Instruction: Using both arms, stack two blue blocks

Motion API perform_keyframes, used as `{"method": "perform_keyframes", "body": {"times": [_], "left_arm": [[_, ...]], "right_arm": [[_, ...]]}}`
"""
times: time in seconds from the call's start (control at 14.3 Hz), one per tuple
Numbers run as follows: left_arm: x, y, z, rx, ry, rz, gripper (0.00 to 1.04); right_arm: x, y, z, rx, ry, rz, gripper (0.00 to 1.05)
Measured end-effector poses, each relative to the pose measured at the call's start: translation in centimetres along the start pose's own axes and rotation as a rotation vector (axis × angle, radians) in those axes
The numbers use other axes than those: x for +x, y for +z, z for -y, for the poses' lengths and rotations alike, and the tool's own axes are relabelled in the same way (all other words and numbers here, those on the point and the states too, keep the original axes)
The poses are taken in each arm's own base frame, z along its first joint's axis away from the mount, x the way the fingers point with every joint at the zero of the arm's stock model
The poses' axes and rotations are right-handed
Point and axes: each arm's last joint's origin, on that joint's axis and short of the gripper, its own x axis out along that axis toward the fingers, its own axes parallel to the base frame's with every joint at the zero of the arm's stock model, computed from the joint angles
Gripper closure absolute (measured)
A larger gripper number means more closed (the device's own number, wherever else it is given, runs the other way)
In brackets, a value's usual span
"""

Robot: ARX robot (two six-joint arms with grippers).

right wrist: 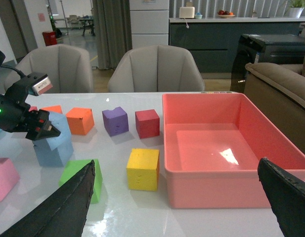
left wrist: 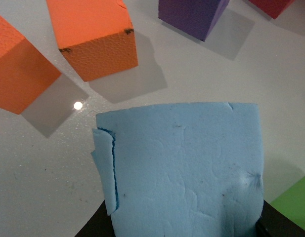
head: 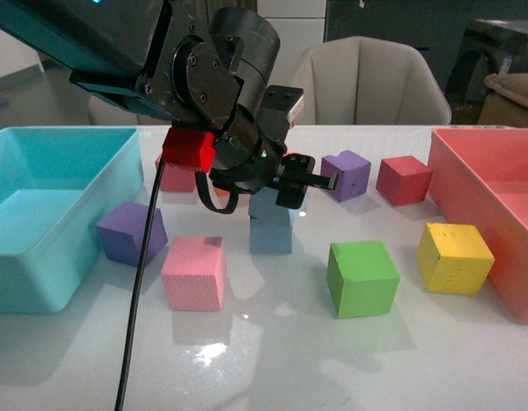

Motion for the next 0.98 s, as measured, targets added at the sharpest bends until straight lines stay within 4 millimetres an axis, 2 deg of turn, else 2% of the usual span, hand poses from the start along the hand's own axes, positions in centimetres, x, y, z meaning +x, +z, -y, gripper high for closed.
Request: {"method": "perform_keyframes", "body": {"times": [0.49,0.56,0.84,0.91,0.98], "left_arm": [[0.24,0.25,-0.64,-0.035,0.019,0.001,0.64],[0.24,0.21,-0.63,-0.038,0.019,-0.004,0.55],[0.24,0.27,-0.61,-0.038,0.011,0.003,0.09],[0.24,0.29,-0.61,-0.037,0.011,0.005,0.05],[0.24,0.4,-0.58,-0.037,0.011,0.016,0.07]], "right_arm": [[0.0,0.0,0.0,0.0,0.0,0.0,0.06],[0.0,0.0,0.0,0.0,0.0,0.0,0.06],[0.0,0.0,0.0,0.0,0.0,0.0,0.06],[0.0,0.0,0.0,0.0,0.0,0.0,0.06],[0.0,0.0,0.0,0.0,0.0,0.0,0.06]]}}
